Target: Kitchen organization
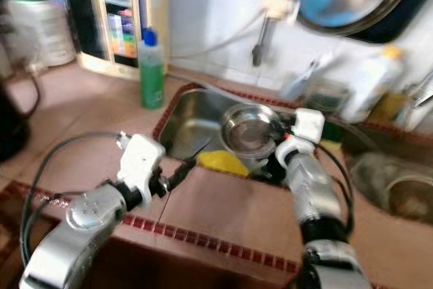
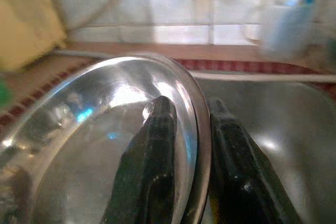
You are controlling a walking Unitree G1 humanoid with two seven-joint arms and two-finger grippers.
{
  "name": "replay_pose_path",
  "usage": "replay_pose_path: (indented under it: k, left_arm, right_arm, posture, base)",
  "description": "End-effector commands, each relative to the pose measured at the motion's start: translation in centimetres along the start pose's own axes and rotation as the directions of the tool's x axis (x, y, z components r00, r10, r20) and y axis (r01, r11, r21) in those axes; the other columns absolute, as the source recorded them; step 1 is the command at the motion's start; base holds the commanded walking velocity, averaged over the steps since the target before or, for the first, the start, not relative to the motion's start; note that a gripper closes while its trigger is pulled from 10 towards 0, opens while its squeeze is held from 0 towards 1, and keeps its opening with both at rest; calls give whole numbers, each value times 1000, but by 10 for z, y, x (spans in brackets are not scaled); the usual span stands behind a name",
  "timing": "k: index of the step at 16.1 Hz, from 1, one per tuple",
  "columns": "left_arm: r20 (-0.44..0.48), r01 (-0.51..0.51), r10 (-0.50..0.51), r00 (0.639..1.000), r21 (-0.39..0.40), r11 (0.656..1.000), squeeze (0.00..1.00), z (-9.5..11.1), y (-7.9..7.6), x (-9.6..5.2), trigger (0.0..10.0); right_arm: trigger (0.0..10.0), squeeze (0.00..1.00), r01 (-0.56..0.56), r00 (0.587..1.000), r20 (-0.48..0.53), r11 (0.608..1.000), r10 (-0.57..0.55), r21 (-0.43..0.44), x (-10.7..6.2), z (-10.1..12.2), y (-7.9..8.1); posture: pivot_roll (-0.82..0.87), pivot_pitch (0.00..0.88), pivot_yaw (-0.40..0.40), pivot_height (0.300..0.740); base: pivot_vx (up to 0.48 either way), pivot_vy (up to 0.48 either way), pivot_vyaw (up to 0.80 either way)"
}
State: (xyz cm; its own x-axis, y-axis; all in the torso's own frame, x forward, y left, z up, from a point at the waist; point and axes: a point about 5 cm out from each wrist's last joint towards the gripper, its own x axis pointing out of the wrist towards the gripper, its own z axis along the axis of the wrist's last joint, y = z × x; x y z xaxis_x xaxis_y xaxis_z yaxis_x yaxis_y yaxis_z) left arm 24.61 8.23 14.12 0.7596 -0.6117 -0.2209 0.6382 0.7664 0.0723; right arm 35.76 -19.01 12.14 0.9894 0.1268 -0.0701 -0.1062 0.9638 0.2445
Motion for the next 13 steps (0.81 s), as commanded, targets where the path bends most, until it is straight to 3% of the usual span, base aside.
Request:
replay_pose_path:
  k: [1, 4, 6, 9, 13]
  left_arm:
    - [5, 16, -16, 1000, 15, 1000, 0, 6, -3, 1, 10000]
    - [27, 42, -42, 999, 36, 998, 0, 13, -8, 0, 10000]
    - [-2, 57, -57, 998, 1, 998, 0, 10, -9, -2, 10000]
    - [-25, 76, -75, 997, 43, 996, 0, 8, -12, -5, 10000]
    - [-56, 63, -64, 996, -12, 998, 0, 13, -14, -3, 10000]
  right_arm:
    - [10000, 0, 35, 999, 6, 999, -35, -6, -1, 3, -8]
    - [10000, 0, 49, 999, 20, 999, -49, -2, 0, 7, -6]
    - [10000, 0, 40, 999, 25, 999, -41, 8, 0, 6, -3]
    - [10000, 0, 36, 999, 19, 999, -36, -10, -5, -1, -2]
    - [10000, 0, -3, 999, 37, 1000, 2, 28, -12, 3, -4]
  posture:
    - [33, 47, -117, 740]
    - [13, 99, -91, 740]
    - [5, 118, -81, 740]
    - [-13, 145, -62, 740]
    - [-26, 176, -46, 740]
  base:
    - [0, 0, 0]
    - [0, 0, 0]
    - [0, 0, 0]
    - [0, 0, 0]
    - [0, 0, 0]
